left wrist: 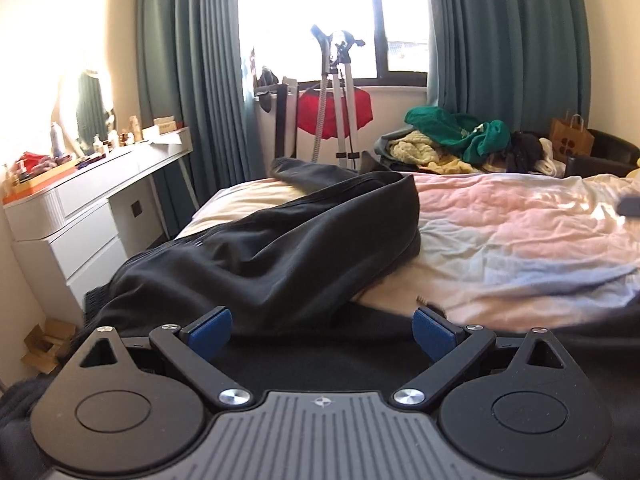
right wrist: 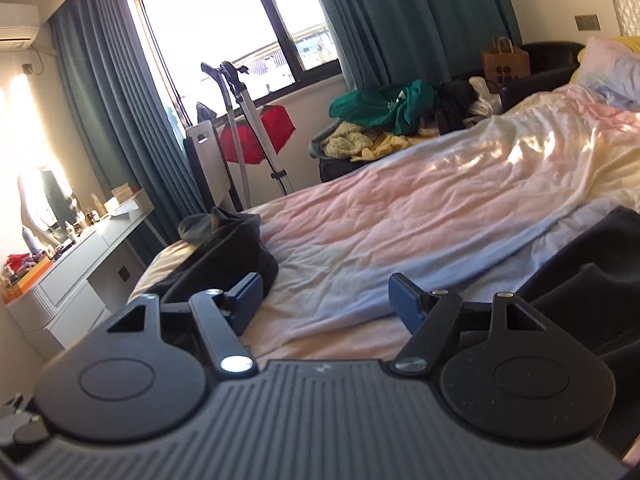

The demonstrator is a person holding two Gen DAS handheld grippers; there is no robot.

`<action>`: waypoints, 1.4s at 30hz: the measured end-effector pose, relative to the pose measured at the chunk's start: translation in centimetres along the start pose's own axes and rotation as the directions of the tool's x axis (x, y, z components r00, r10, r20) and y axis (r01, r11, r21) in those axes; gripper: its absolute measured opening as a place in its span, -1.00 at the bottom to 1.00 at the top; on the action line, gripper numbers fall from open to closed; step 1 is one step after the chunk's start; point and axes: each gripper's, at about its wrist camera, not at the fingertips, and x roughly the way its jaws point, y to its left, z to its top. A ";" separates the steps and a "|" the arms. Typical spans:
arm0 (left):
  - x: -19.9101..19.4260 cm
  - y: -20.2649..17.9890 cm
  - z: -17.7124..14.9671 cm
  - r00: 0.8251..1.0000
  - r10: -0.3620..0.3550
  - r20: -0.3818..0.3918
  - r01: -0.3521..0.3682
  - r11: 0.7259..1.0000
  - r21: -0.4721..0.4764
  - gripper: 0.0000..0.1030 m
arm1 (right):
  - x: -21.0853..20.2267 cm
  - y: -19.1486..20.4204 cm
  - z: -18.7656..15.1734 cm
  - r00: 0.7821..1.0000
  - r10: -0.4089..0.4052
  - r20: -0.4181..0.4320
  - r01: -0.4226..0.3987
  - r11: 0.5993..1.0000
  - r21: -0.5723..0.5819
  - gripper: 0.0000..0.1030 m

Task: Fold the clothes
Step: 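Open both grippers and release the sweatpants onto the bed, then grasp a black leg hem with the left gripper and lift it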

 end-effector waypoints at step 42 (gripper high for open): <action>0.7 14.6 8.4 0.955 -0.183 0.232 0.287 0.769 -0.572 -0.69 | 6.7 -3.8 -2.8 0.996 -0.090 -0.014 0.090 0.996 0.003 0.41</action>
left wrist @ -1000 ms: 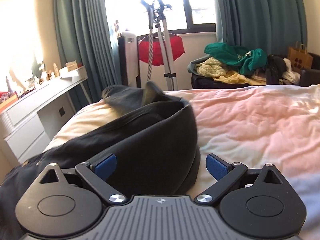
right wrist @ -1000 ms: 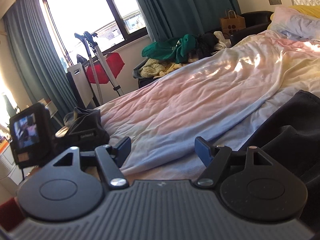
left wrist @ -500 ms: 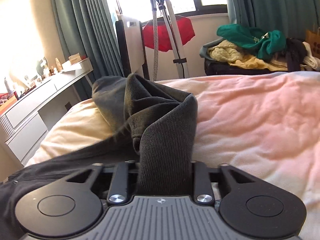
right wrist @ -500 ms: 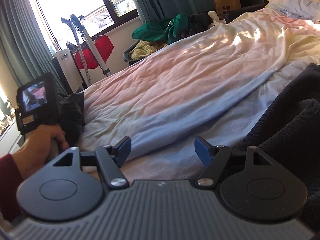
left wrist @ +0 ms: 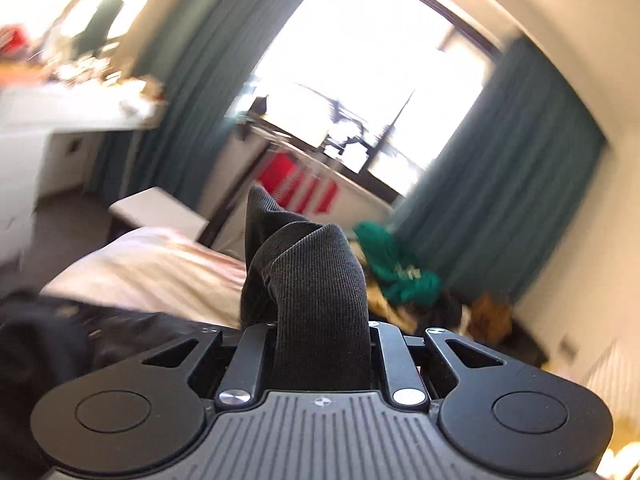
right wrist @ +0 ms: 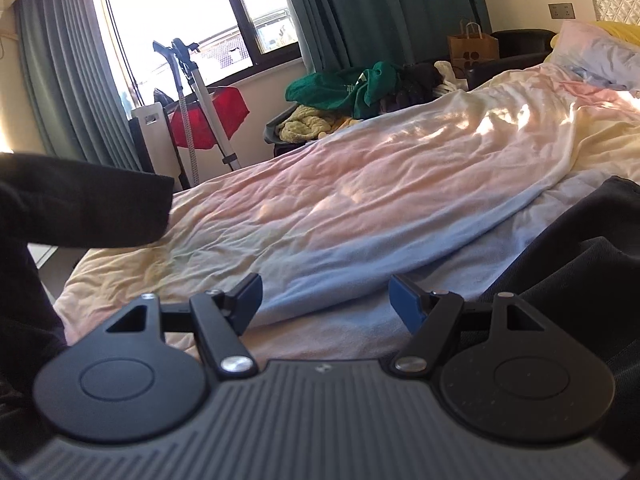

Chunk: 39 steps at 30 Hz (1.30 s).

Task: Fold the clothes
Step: 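Grasp a black leg hem with the left gripper and lift it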

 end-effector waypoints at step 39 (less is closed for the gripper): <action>-0.6 14.0 -6.5 0.968 0.241 0.066 -0.232 0.965 -0.119 -0.58 | 23.6 18.4 2.9 0.691 0.655 -0.306 -0.719 0.668 -0.194 0.09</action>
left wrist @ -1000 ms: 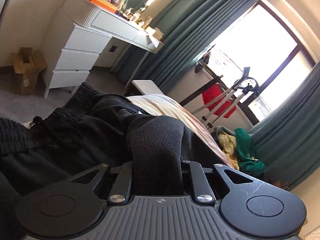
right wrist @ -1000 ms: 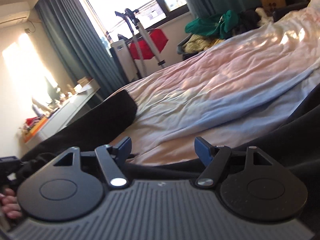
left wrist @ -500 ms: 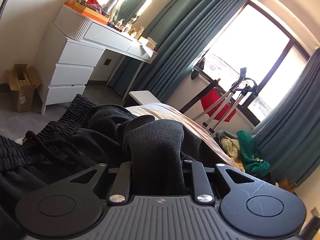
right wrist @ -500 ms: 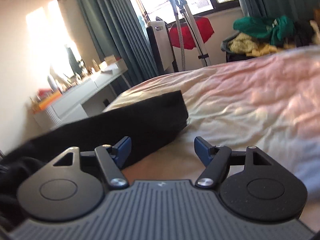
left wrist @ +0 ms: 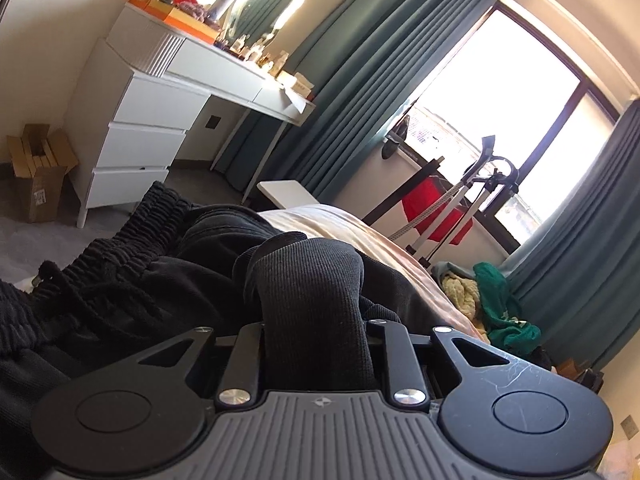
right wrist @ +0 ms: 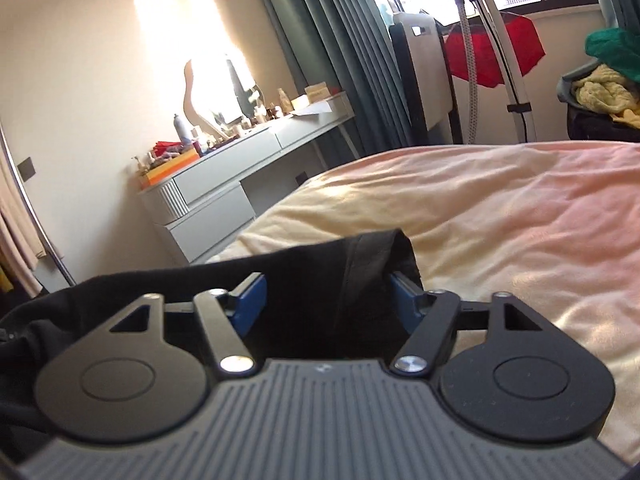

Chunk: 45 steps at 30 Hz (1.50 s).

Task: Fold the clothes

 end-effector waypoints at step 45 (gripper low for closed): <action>-13.0 -11.2 -7.7 0.993 0.049 0.110 -0.105 0.796 0.596 0.58 | -31.5 11.1 -9.4 0.837 -0.530 0.137 0.491 0.837 0.241 -0.88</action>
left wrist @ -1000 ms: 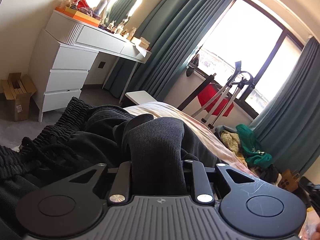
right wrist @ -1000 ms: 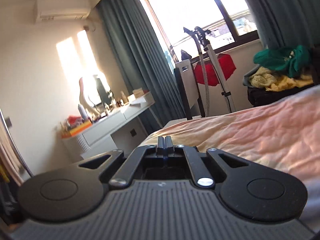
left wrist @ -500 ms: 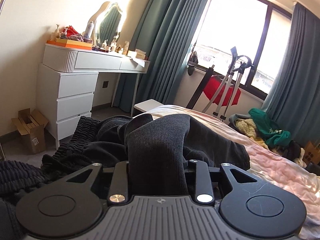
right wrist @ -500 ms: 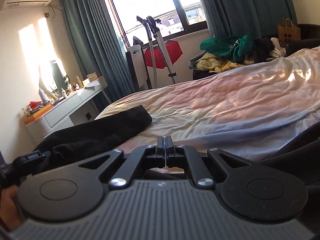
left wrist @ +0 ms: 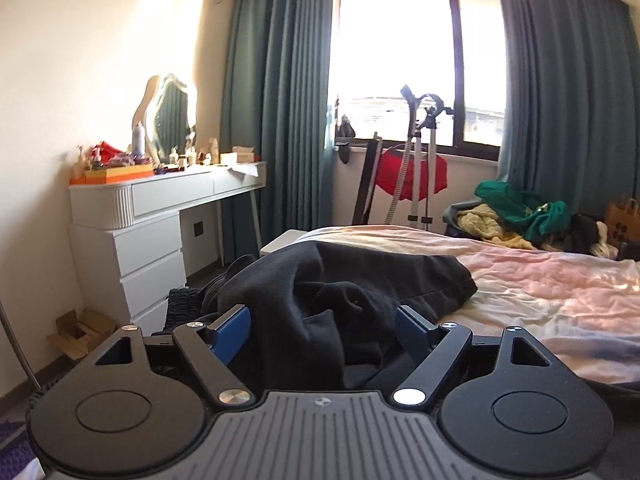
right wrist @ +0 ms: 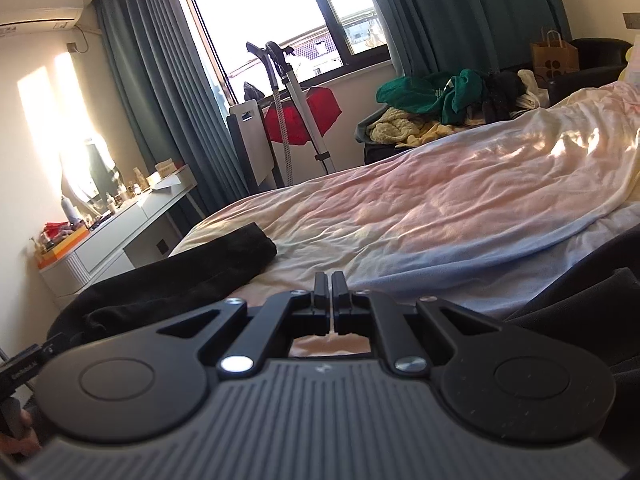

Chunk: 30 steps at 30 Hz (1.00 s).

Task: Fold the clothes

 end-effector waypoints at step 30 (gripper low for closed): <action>24.5 -18.2 2.3 0.958 -0.076 -0.275 0.195 0.878 0.438 0.75 | 2.6 -4.5 -0.3 0.992 -0.108 -0.059 0.116 0.978 0.174 0.44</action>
